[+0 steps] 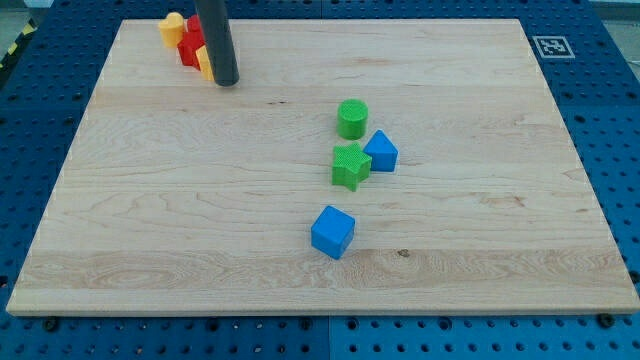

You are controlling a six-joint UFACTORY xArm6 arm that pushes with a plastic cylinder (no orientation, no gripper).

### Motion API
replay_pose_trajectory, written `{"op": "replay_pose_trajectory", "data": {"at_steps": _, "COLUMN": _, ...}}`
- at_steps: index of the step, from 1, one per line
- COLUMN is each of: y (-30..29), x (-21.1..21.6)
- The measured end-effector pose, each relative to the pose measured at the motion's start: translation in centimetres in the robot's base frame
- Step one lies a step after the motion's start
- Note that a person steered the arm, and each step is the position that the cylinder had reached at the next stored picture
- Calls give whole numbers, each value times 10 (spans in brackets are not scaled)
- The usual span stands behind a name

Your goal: Point at the blue cube

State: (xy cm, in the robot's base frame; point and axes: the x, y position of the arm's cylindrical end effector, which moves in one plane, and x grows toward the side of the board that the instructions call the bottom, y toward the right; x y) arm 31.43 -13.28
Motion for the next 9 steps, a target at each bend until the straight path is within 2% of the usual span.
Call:
{"op": "replay_pose_trajectory", "data": {"at_steps": 2, "y": -4, "x": -17}}
{"op": "replay_pose_trajectory", "data": {"at_steps": 3, "y": 0, "x": 12}}
{"op": "replay_pose_trajectory", "data": {"at_steps": 5, "y": 10, "x": 114}}
{"op": "replay_pose_trajectory", "data": {"at_steps": 6, "y": 37, "x": 164}}
{"op": "replay_pose_trajectory", "data": {"at_steps": 8, "y": 115, "x": 206}}
{"op": "replay_pose_trajectory", "data": {"at_steps": 9, "y": 115, "x": 206}}
